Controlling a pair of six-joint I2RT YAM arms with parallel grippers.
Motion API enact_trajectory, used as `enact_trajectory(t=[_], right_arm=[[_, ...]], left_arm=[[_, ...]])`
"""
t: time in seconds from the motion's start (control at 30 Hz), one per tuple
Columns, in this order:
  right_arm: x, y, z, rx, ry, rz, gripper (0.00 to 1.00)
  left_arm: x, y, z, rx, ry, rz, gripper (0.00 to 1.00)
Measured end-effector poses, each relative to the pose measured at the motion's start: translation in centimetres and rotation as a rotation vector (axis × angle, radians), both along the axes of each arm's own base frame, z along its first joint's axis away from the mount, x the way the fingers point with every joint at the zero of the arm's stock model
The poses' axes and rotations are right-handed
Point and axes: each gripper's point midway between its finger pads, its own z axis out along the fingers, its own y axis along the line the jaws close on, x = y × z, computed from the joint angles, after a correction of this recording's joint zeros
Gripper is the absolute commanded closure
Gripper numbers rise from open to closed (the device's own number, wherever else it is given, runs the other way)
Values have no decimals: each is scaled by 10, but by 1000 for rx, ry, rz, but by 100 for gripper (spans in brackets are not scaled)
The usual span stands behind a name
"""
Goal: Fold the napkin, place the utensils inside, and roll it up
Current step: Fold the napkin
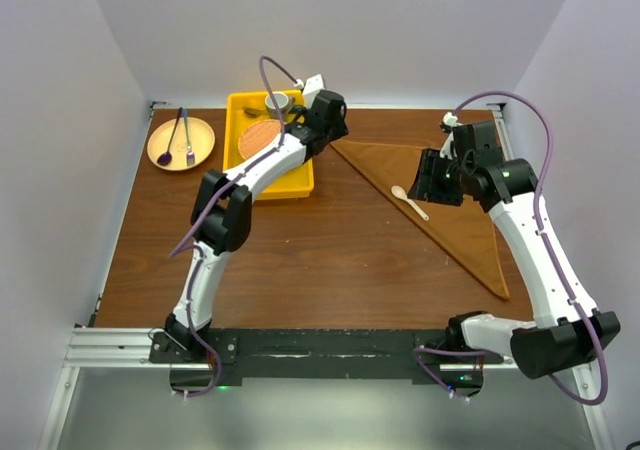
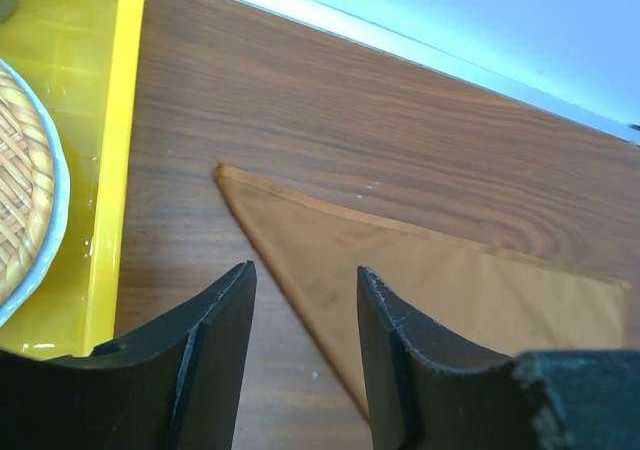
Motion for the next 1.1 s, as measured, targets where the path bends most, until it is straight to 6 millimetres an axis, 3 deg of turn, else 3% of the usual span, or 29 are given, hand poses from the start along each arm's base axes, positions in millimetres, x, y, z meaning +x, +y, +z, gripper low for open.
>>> enact_trajectory(t=[0.3,0.4,0.8,1.1], right_arm=[[0,0,-12,-2,45,-17,47],[0,-1,-14,-8,53,-19,47],[-7,-7,-18,-46,81,-19,46],[-10,-9,-20,-58,89,-14,46]], left_arm=[[9,3,-81,38,90,78,52],[12,5,-95,43,94,102,52],[26,0,-116,-93,85,219,52],[37,5,-116,-199,66,308,58]])
